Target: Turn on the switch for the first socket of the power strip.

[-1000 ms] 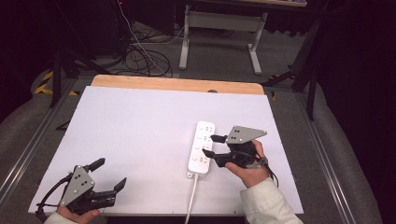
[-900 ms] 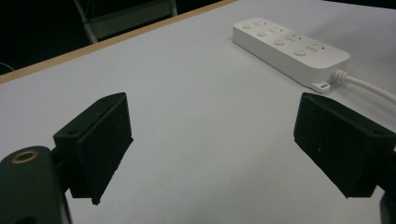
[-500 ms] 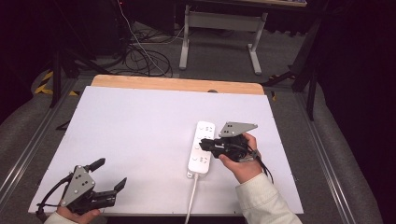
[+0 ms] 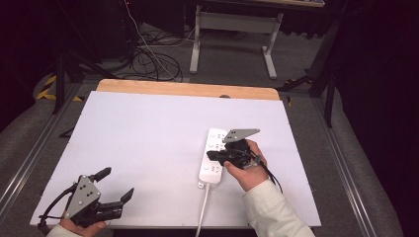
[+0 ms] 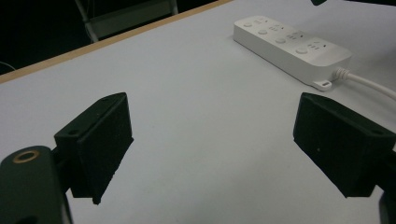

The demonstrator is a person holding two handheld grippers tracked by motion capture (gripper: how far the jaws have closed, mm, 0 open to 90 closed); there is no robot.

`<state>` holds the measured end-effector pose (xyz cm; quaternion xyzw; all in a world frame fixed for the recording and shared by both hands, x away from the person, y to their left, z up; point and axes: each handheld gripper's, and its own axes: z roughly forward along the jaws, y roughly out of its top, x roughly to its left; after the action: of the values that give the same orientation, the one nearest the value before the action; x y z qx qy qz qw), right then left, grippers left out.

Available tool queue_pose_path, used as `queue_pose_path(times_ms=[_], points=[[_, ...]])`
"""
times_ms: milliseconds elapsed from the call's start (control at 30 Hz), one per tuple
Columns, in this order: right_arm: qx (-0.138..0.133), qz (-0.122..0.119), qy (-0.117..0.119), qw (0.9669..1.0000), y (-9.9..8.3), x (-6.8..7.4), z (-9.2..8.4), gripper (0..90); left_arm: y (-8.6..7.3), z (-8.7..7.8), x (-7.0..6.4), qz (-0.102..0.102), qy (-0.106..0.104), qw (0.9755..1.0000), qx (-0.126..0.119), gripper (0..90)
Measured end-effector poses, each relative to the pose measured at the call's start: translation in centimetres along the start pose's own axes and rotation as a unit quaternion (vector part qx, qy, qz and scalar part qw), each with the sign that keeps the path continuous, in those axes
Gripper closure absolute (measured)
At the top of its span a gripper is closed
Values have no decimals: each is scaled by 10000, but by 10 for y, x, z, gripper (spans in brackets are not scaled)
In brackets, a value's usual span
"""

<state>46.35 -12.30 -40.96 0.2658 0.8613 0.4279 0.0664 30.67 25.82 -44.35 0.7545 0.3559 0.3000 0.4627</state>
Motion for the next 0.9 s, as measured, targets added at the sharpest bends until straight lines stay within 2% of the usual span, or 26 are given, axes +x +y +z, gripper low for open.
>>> queue_pose_path(times_ms=[267, 900], points=[[380, -54, -27, 9993, -1, -2, 13, 900, 0, 0, 0, -15, 10, 10000, 17, 125], [825, -199, -137, 9963, -4, -3, 32, 900, 0, 1, 0, 13, 29, 10000, 41, 125]])
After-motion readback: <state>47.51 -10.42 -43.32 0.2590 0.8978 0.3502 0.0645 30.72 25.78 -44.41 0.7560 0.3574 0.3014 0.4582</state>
